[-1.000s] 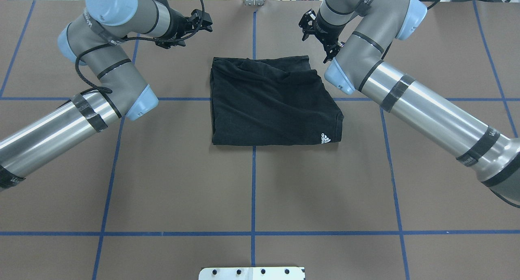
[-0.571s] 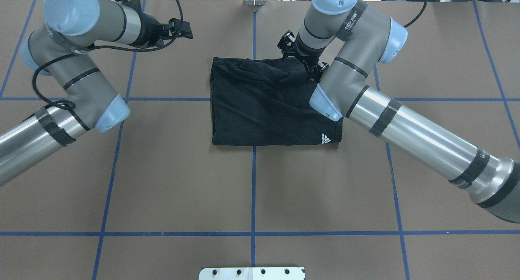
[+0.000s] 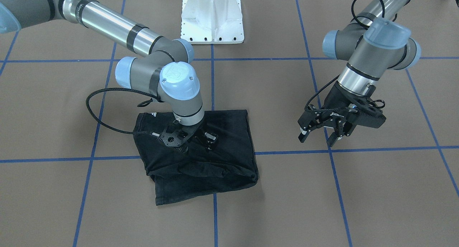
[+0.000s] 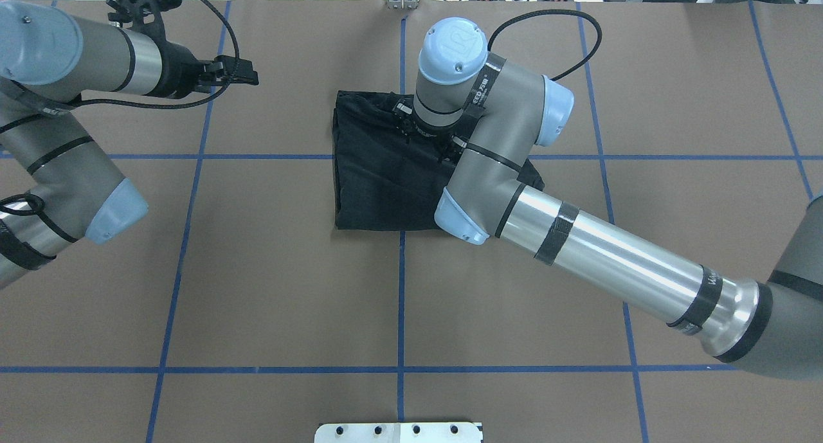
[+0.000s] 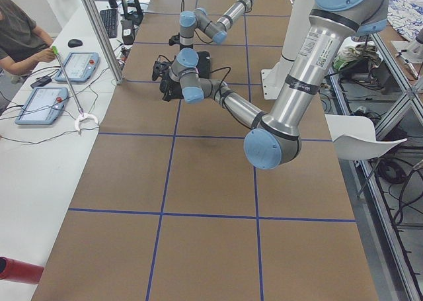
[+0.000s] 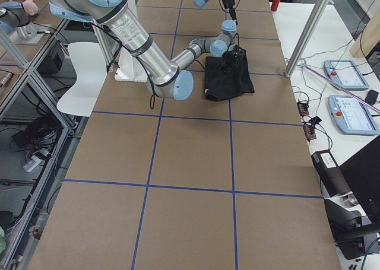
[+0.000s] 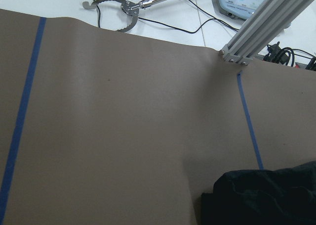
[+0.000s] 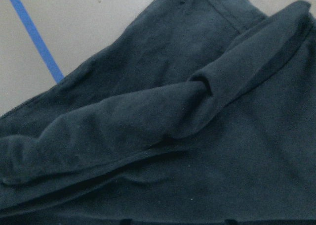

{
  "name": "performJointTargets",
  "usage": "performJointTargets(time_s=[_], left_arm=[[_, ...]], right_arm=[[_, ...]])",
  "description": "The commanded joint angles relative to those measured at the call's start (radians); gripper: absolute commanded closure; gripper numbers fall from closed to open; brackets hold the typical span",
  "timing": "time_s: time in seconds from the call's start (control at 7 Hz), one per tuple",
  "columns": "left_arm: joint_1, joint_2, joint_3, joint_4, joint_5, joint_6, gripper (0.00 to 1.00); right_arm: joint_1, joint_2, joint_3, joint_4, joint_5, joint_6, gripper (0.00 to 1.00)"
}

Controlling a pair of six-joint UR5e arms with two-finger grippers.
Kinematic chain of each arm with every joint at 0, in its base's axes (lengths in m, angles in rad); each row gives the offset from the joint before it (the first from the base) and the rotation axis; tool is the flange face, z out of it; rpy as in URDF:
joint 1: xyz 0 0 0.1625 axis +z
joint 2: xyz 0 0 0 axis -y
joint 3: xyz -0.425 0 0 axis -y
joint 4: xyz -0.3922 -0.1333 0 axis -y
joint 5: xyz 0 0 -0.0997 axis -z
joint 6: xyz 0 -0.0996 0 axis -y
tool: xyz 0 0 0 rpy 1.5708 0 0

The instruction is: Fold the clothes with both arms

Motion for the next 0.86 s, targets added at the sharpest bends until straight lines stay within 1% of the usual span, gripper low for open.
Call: performJointTargets(time_s=[0.0,0.14,0.29,0.43,0.57,0.71], left_arm=[[0.0,0.02,-0.01,0.001,-0.001,0.001,0.0],[0.001,0.029,-0.017,0.001,-0.001,0.001,0.0],[0.0,0.034,-0.019,0.001,-0.001,0.001,0.0],[0.001,0.041,-0.019,-0.001,0.0,0.001,0.0],[0.0,0.043,-0.02,-0.001,0.003,0.001,0.0],[0.001,0.045,-0.025,-0.004,0.005,0.0,0.0]], right_arm=[[-0.015,0.079,-0.107,-0.004,-0.026,-0.034,1.0],[-0.008,0.111,-0.169,0.003,-0.045,-0.056,1.0],[0.006,0.175,-0.265,0.032,-0.043,-0.059,1.0],[0.011,0.212,-0.407,0.162,-0.048,-0.059,1.0],[0.029,0.258,-0.504,0.231,-0.058,-0.058,1.0],[0.041,0.294,-0.548,0.236,-0.062,-0.059,1.0]])
